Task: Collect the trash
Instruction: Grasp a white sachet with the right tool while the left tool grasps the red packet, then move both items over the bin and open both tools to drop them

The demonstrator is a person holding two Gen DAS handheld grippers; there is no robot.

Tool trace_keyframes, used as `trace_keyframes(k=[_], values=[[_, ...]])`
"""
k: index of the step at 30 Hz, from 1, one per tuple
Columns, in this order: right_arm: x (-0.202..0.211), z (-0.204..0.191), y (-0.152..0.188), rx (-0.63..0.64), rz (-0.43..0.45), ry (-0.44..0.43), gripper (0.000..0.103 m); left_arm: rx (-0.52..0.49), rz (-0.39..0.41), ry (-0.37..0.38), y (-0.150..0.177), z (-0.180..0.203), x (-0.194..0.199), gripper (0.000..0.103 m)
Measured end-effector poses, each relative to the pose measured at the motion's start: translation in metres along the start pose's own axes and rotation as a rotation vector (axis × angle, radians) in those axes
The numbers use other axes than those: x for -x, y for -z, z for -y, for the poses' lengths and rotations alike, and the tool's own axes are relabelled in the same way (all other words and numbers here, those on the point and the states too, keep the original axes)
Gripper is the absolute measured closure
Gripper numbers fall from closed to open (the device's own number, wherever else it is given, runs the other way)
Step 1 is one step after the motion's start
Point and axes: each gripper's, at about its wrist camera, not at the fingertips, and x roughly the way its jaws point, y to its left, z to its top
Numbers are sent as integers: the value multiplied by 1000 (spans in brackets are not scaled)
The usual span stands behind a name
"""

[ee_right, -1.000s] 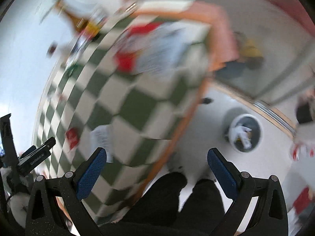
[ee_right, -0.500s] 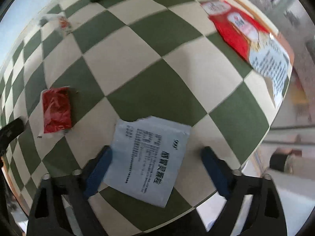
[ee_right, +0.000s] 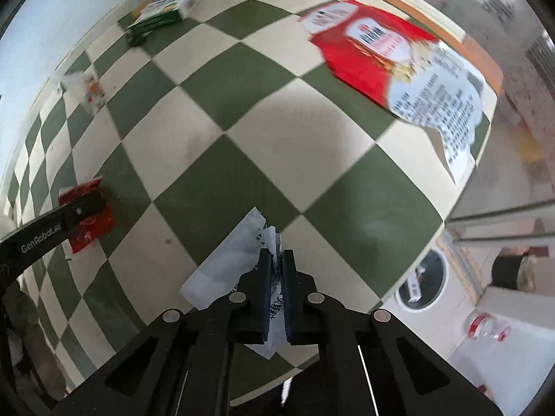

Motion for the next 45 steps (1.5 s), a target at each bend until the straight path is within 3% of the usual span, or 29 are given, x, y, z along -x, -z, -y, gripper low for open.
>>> trace_keyframes(k=[9,15,19,22,30,33,36,41,45], values=[[32,47,-1,-84,71,-106,98,-99,79,-57,6,16,42,84],[53,92,-1,-201,141,-195,98,-220,159,-84,8,70,73,84],[65,125,10,-296,183,-216,98,-322,208,-44,19,128,95,84],[75,173,26,-387,217,-216,99,-416,226,9,27,184,107,84],[82,332,121,-698,262,-155,99,-699,170,167,87,359,104,84],[60,393,168,-834,233,-116,99,-796,73,233,123,429,75,84],[23,444,213,-954,193,-100,99,-887,-36,263,168,497,20,84],[-85,526,280,-1129,121,-131,99,-950,-210,247,228,570,-105,84],[-186,571,302,-1194,86,-136,99,-983,-296,191,266,609,-214,84]])
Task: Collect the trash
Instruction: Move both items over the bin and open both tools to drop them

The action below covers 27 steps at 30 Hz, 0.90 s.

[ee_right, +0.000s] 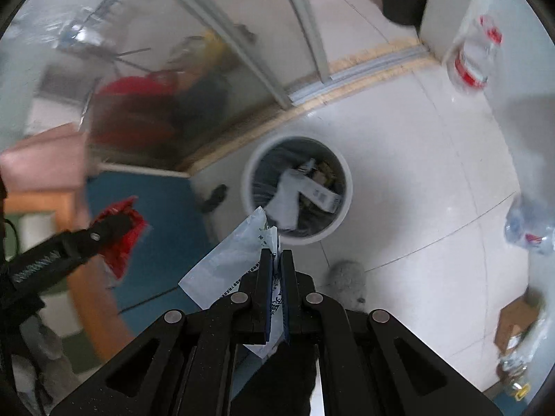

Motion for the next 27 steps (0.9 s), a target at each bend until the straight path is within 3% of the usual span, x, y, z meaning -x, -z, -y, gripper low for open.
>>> trace_keyframes(k=[3,7,13,16,17,18,20,23,24,27], values=[[-69,26,-23,-17,-16,4,99,-25,-57,-30,-21,6,-80,84],[-145,43,-38,-5,-40,17,99,-45,-103,-57,-30,7,-144,84],[-207,62,-45,9,-90,25,96,-55,-124,-64,-29,3,-177,81],[-214,63,-44,2,-110,33,75,-61,-108,-69,-29,0,-177,77],[-214,64,-44,1,-112,38,62,-66,-97,-73,-28,0,-175,61],[-212,65,-43,-1,-109,41,48,-68,-87,-83,-28,-2,-174,31],[-206,64,-41,6,-96,59,34,-74,-52,-112,-27,-5,-166,9],[-186,59,-38,42,-72,109,6,-81,-22,-164,-22,-8,-147,2],[-178,57,-36,54,-61,130,0,-80,-17,-171,-21,-10,-142,1],[-151,49,-31,86,-33,177,0,-87,32,-201,-13,-10,-114,1]])
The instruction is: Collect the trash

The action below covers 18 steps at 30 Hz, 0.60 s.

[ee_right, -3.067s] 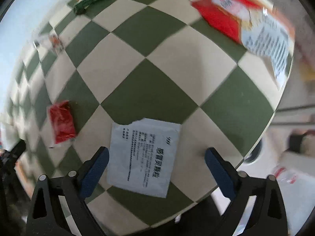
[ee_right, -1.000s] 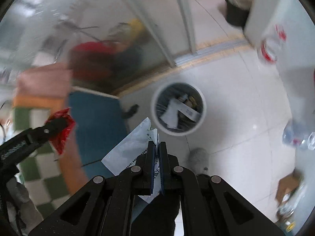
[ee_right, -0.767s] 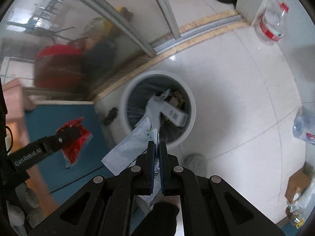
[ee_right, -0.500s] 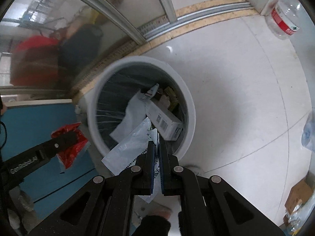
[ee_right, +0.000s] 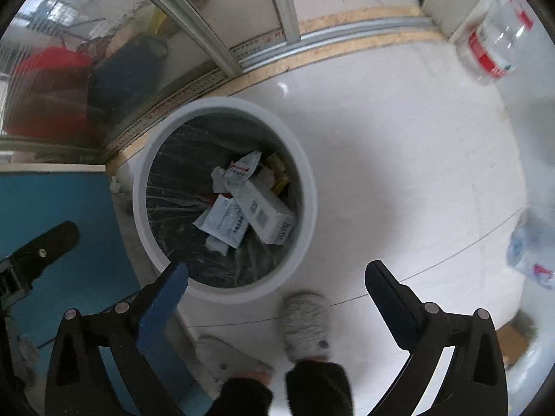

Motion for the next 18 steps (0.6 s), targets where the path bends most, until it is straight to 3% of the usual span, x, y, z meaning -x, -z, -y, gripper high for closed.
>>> trace_keyframes(k=[8,18], values=[[109,-15,23,53,64,51,0,42,83,-66,30,-13,101,1],[288,-28,74,81,166,67,0,56,151,-38,78,-22,252,1]])
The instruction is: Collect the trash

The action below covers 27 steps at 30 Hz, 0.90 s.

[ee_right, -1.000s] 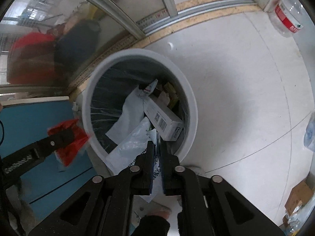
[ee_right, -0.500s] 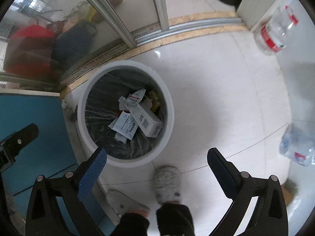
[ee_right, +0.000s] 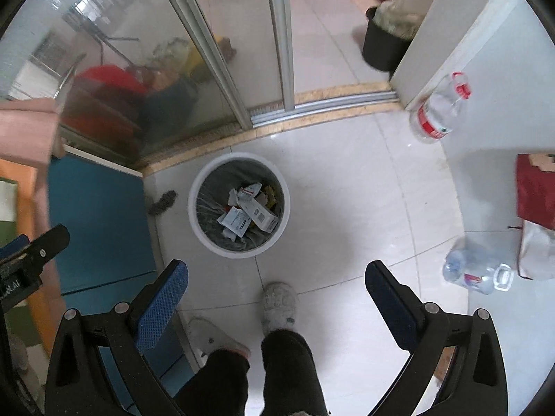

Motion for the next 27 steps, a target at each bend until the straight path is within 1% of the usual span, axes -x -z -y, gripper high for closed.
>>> trace_keyframes(k=[3,4,7,9,14,18,20,23,25,27], values=[[55,-3,7,8,20,-14,0,-1,13,-2,9,-3,49,1],[71,-4,10,12,28,-16,0,1,18,-4,11,-3,59,1],[118,-4,17,21,50,-36,0,15,34,20,19,-6,102,1],[148,-5,20,36,70,-42,0,28,44,35,23,-10,124,1],[204,-7,26,55,103,-70,0,54,99,62,30,-20,177,1],[234,-18,22,70,123,-116,0,106,187,17,29,-38,209,1],[244,-31,18,86,132,-133,0,148,236,6,28,-58,225,1],[261,-65,12,128,146,-168,0,234,292,-20,31,-101,244,1],[271,-102,10,182,161,-190,0,300,324,-36,36,-143,253,1],[274,-150,14,235,147,-217,0,351,322,-47,43,-183,257,0]])
